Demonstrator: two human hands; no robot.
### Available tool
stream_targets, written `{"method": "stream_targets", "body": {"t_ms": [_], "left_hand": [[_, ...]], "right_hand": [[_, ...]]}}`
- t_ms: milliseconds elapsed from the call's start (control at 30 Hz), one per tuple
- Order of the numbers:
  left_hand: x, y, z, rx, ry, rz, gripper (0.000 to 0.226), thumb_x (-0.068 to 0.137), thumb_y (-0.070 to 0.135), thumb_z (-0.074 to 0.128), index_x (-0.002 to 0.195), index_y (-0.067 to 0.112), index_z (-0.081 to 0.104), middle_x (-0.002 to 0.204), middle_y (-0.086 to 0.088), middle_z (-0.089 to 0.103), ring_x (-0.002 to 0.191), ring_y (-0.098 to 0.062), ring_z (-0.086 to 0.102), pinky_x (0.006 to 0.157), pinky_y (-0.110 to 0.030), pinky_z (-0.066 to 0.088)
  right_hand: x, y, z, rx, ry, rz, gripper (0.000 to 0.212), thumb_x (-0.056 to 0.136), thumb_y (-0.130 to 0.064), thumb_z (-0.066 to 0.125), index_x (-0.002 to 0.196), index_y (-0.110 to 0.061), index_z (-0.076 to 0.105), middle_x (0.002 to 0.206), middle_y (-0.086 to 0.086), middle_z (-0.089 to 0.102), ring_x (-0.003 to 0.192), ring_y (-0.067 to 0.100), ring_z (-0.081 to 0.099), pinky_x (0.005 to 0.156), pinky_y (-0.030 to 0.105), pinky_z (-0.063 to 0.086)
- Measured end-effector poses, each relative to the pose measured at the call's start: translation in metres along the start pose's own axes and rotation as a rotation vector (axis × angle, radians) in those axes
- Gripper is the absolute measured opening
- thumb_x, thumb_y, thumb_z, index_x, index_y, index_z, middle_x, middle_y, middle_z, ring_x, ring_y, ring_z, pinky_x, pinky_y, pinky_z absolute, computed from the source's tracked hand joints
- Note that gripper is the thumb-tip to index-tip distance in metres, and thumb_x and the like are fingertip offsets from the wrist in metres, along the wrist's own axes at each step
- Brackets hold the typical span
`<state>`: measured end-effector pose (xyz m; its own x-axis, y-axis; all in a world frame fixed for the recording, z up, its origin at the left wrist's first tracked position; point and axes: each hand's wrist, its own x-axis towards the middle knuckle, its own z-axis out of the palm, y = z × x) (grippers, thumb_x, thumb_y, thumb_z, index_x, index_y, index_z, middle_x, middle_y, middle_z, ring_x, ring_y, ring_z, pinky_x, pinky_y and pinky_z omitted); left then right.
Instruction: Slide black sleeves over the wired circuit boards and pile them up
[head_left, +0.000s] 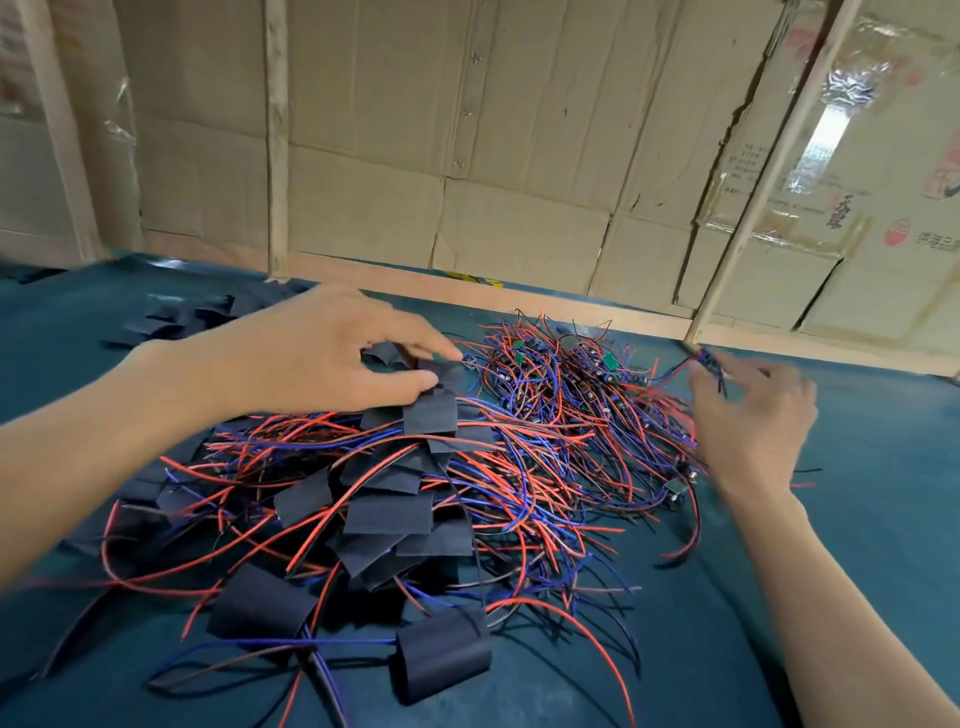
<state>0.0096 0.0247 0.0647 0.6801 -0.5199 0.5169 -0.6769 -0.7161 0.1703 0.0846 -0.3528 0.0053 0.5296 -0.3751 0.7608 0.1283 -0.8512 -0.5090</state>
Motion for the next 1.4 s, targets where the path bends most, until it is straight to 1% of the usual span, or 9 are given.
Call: {"method": "stream_targets", "body": {"t_ms": [100, 233, 333, 500, 700, 833, 1067, 1267, 1400], "left_hand": [[0.001, -0.001, -0.006, -0.06, -0.081, -0.07, 0.033, 0.084, 0.03, 0.072, 0.114, 0.043, 0.071, 0.093, 0.028, 0.07, 0.09, 0.019, 0.058, 0.078, -0.001, 0.037], [0.004, 0.001, -0.015, -0.088, -0.173, -0.15, 0.04, 0.084, 0.031, 0.072, 0.118, 0.05, 0.066, 0.097, 0.022, 0.072, 0.089, 0.009, 0.065, 0.072, 0.0, 0.037], [0.008, 0.006, -0.019, -0.044, -0.228, -0.186, 0.044, 0.084, 0.029, 0.073, 0.119, 0.054, 0.062, 0.092, 0.021, 0.071, 0.085, 0.004, 0.066, 0.068, -0.003, 0.039], [0.006, 0.018, -0.019, 0.062, -0.2, -0.212, 0.028, 0.085, 0.03, 0.071, 0.109, 0.044, 0.071, 0.093, 0.018, 0.07, 0.09, -0.007, 0.065, 0.086, -0.03, 0.052], [0.005, 0.017, -0.03, 0.066, -0.096, -0.14, 0.042, 0.077, 0.023, 0.075, 0.113, 0.044, 0.068, 0.093, 0.02, 0.068, 0.081, 0.009, 0.061, 0.081, -0.022, 0.052], [0.004, 0.013, -0.025, 0.066, -0.025, -0.095, 0.043, 0.078, 0.028, 0.072, 0.119, 0.038, 0.068, 0.1, 0.008, 0.073, 0.085, -0.009, 0.068, 0.085, -0.032, 0.054], [0.002, 0.01, -0.017, 0.008, 0.058, -0.085, 0.058, 0.08, 0.036, 0.065, 0.137, 0.037, 0.054, 0.11, 0.013, 0.07, 0.098, -0.009, 0.069, 0.094, -0.038, 0.054], [0.001, -0.003, -0.008, 0.04, 0.119, -0.112, 0.068, 0.081, 0.023, 0.074, 0.144, 0.028, 0.048, 0.113, 0.009, 0.07, 0.098, 0.004, 0.06, 0.1, -0.035, 0.048], [0.0, -0.004, -0.007, 0.042, 0.132, -0.097, 0.069, 0.082, 0.024, 0.075, 0.144, 0.029, 0.046, 0.114, 0.009, 0.07, 0.104, -0.008, 0.065, 0.101, -0.036, 0.047]], "right_hand": [[0.002, -0.027, -0.013, 0.417, 0.025, 0.009, 0.015, 0.087, -0.036, 0.069, 0.096, -0.025, 0.075, 0.084, -0.003, 0.071, 0.079, 0.016, 0.063, 0.085, 0.042, 0.051], [-0.004, -0.066, -0.019, 1.194, -0.231, 0.168, 0.007, 0.081, -0.009, 0.069, 0.086, -0.015, 0.068, 0.076, 0.01, 0.069, 0.059, 0.022, 0.061, 0.063, 0.032, 0.051], [-0.015, -0.08, -0.016, 1.454, -0.449, 0.259, 0.02, 0.084, 0.009, 0.053, 0.087, -0.008, 0.062, 0.073, 0.014, 0.067, 0.057, 0.022, 0.056, 0.06, 0.032, 0.045], [-0.027, -0.084, -0.011, 1.279, -0.61, 0.188, 0.041, 0.085, 0.011, 0.047, 0.1, -0.011, 0.078, 0.072, 0.011, 0.065, 0.056, 0.02, 0.043, 0.049, 0.024, 0.031], [-0.038, -0.096, -0.011, 1.185, -0.689, 0.099, 0.013, 0.083, -0.016, 0.074, 0.096, -0.015, 0.078, 0.065, 0.013, 0.045, 0.06, 0.026, 0.026, 0.051, 0.029, 0.021], [-0.037, -0.102, -0.015, 1.232, -0.616, 0.135, 0.009, 0.086, -0.016, 0.072, 0.092, -0.014, 0.079, 0.063, 0.004, 0.052, 0.058, 0.018, 0.035, 0.05, 0.027, 0.022], [-0.03, -0.106, -0.025, 1.437, -0.578, 0.225, 0.015, 0.09, -0.007, 0.065, 0.083, -0.014, 0.076, 0.071, 0.006, 0.063, 0.058, 0.014, 0.048, 0.046, 0.022, 0.026], [-0.031, -0.107, -0.025, 1.419, -0.616, 0.192, 0.018, 0.087, -0.007, 0.064, 0.079, -0.017, 0.077, 0.07, 0.003, 0.064, 0.056, 0.013, 0.049, 0.046, 0.02, 0.03], [-0.033, -0.109, -0.026, 1.396, -0.65, 0.174, 0.018, 0.086, -0.007, 0.065, 0.077, -0.018, 0.077, 0.07, 0.003, 0.065, 0.057, 0.013, 0.048, 0.046, 0.021, 0.03]]}}
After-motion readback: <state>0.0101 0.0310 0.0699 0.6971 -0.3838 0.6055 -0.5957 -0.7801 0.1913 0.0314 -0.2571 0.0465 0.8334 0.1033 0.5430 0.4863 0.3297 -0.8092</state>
